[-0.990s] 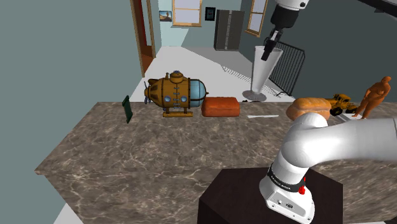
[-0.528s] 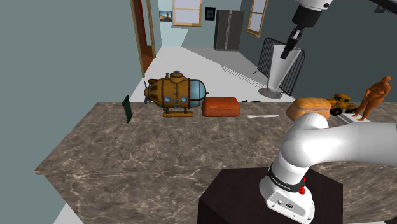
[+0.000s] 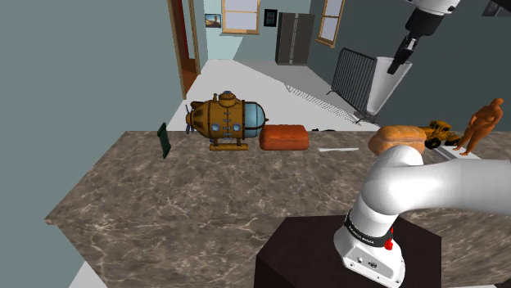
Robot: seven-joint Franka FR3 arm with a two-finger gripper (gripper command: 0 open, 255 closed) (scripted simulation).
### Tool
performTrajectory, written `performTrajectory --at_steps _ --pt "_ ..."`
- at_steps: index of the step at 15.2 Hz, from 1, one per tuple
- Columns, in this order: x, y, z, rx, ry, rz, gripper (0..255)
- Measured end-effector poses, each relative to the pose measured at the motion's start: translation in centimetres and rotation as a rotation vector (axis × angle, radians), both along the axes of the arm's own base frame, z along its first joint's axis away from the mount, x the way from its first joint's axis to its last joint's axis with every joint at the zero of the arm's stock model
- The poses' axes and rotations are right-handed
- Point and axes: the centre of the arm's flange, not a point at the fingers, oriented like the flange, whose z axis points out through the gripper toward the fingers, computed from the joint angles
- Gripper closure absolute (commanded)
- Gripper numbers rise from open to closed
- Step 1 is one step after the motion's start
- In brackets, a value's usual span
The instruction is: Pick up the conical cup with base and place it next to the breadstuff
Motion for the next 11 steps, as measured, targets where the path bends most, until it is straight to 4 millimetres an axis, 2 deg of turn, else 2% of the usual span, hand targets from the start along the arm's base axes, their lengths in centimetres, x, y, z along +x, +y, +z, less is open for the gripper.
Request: performTrajectory --at_steps 7,11 --pt "-5.1 -7.5 -0.3 0.0 0.0 0.0 255" --pt "-7.4 -12.0 0.2 -0.001 0.0 0.001 255"
